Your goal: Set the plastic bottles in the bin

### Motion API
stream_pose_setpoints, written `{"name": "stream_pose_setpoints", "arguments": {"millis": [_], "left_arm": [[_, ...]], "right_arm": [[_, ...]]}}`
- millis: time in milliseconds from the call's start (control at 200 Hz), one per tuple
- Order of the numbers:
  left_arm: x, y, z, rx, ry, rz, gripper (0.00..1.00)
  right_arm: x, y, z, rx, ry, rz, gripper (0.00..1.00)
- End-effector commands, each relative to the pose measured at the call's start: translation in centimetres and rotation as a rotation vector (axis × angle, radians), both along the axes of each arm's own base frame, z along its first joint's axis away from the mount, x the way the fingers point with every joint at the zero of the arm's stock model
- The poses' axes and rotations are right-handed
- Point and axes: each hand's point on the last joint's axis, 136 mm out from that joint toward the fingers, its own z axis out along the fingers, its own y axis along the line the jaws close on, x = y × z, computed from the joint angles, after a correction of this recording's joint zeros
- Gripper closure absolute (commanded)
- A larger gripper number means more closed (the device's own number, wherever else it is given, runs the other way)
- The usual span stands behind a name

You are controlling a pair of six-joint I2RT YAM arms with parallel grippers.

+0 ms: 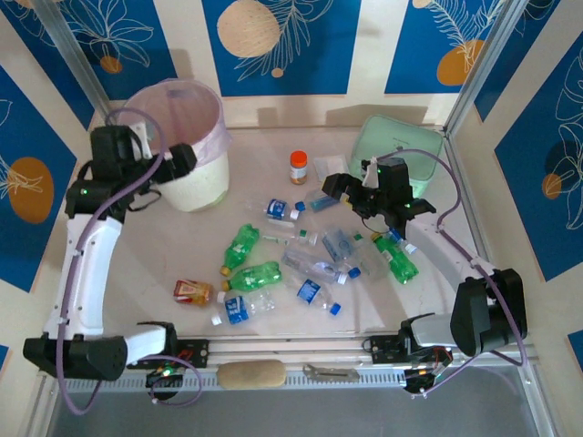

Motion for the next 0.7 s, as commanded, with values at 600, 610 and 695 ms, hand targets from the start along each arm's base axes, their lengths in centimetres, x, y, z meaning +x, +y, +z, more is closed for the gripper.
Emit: {"name": "stream_pose_setpoints", "arguments": {"millis": [600,610,695], "left_arm": [[-15.0,-1.2,-19.5,-0.026,0.568,0.260,0.00],[-15.3,-1.2,-19.7,-0.023,0.577,0.263,0.00],[-17.2,-0.9,-21.1,0.009,0.670,0.294,0.00]], "right_arm": [[-0.5,1.5,-2.8,-0.008,0.087,0.035,0.01],[-0.5,1.6,-2.9,-0.009,0.088,0.035,0.01],[-0.3,1.8,-3.0,-0.008,0.096,0.041,0.01]]}}
